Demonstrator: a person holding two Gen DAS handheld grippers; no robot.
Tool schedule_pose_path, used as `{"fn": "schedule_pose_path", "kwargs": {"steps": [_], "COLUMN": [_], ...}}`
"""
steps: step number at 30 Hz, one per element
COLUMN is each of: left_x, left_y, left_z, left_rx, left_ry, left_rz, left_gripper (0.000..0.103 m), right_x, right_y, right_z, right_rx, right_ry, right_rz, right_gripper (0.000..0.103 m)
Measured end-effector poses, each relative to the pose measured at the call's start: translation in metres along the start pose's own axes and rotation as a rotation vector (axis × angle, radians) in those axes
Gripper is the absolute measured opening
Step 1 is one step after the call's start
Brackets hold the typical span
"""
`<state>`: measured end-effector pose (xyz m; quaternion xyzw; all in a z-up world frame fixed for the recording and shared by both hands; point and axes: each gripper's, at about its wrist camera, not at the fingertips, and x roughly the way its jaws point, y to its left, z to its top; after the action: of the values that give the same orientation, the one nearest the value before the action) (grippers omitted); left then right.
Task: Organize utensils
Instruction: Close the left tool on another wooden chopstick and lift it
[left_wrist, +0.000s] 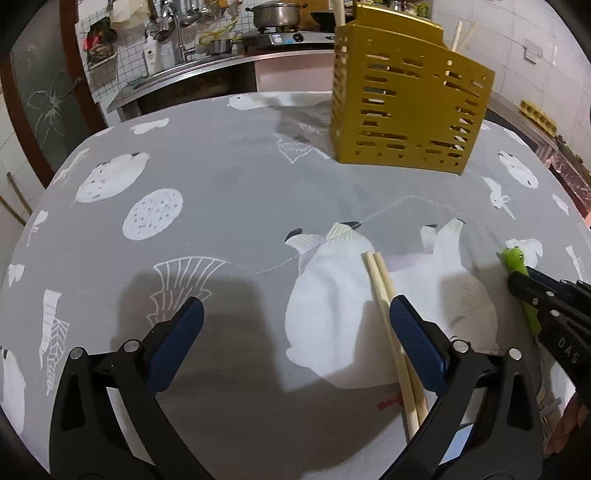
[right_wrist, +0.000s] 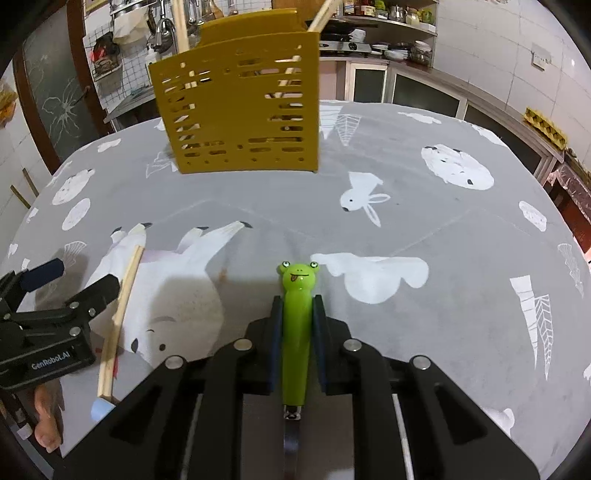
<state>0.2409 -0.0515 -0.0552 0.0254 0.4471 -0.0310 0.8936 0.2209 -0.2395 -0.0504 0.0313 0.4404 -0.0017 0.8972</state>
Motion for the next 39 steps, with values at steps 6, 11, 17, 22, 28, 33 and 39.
{"fn": "schedule_pose_path", "kwargs": {"steps": [6, 11, 17, 22, 28, 33, 39], "left_x": [0.001, 0.000, 0.003, 0.011, 0.014, 0.017, 0.007], "left_y": [-0.007, -0.014, -0.018, -0.028, -0.040, -0.040, -0.032], "left_z": [-0.001, -0.002, -0.007, 0.008, 0.024, 0.027, 0.031], "left_rx": [0.023, 0.031, 0.038, 0.040, 0.045, 0.038, 0.021], "left_ry": [0.000, 0.001, 0.027, 0.043, 0.079, 0.080, 0.019], "left_rz": [0.013, 0.025, 0.007, -0.011, -0.042, -0.057, -0.092], "left_gripper": [0.097, 0.093, 0.087, 0.062, 0.018, 0.006, 0.004], "right_x": [0.002, 0.000, 0.001, 0.008, 0.018, 0.017, 0.004], "right_y": [-0.001, -0.004, -0.005, -0.004, -0.003, -0.005, -0.011], "right_z": [0.000, -0.001, -0.001, 0.009, 0.026, 0.025, 0.024], "right_rx": [0.008, 0.013, 0.016, 0.018, 0.020, 0.033, 0.063], "right_ry": [-0.005, -0.007, -0.004, 0.022, 0.071, 0.043, -0.022], "right_rz": [0.013, 0.015, 0.008, -0.005, -0.016, -0.019, -0.013], "right_gripper": [0.016, 0.016, 0.016, 0.016, 0.016, 0.016, 0.016]}}
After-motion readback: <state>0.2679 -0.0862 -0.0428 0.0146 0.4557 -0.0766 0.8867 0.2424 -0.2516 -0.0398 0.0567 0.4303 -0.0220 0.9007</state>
